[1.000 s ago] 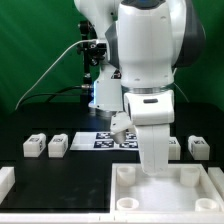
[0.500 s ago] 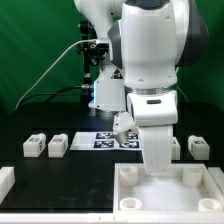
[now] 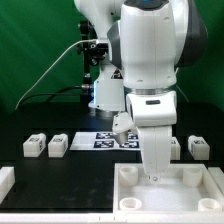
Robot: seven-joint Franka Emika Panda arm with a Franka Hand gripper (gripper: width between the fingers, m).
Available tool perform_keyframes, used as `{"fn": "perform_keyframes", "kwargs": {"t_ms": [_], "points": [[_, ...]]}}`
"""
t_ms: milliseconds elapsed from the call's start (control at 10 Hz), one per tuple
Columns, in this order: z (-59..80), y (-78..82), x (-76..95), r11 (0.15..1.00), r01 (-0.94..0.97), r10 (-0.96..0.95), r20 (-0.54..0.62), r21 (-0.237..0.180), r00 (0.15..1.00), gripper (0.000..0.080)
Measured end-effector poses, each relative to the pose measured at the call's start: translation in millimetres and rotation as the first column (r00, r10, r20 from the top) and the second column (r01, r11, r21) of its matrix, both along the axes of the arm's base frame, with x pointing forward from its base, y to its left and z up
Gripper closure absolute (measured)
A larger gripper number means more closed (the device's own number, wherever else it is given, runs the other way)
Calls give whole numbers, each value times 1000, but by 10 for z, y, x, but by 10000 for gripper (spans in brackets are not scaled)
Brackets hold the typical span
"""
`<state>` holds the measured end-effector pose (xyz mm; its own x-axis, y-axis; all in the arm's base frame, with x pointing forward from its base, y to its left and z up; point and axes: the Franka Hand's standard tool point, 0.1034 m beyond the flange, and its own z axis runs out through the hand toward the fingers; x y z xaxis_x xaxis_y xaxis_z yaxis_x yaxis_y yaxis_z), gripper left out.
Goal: Assemble one leg
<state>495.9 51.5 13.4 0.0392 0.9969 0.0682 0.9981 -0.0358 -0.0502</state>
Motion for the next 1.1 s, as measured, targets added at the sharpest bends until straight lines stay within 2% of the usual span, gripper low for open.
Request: {"fn": "perform_keyframes", "kwargs": {"t_ms": [200,900,1100], "points": [[0,-3,0,1000,0,0,0,0,1000,153],[5,-12,-1,1000,11,-11,-2,-1,1000,151],[110,6,-28,991,137,-137,-15,-15,990,151]]}}
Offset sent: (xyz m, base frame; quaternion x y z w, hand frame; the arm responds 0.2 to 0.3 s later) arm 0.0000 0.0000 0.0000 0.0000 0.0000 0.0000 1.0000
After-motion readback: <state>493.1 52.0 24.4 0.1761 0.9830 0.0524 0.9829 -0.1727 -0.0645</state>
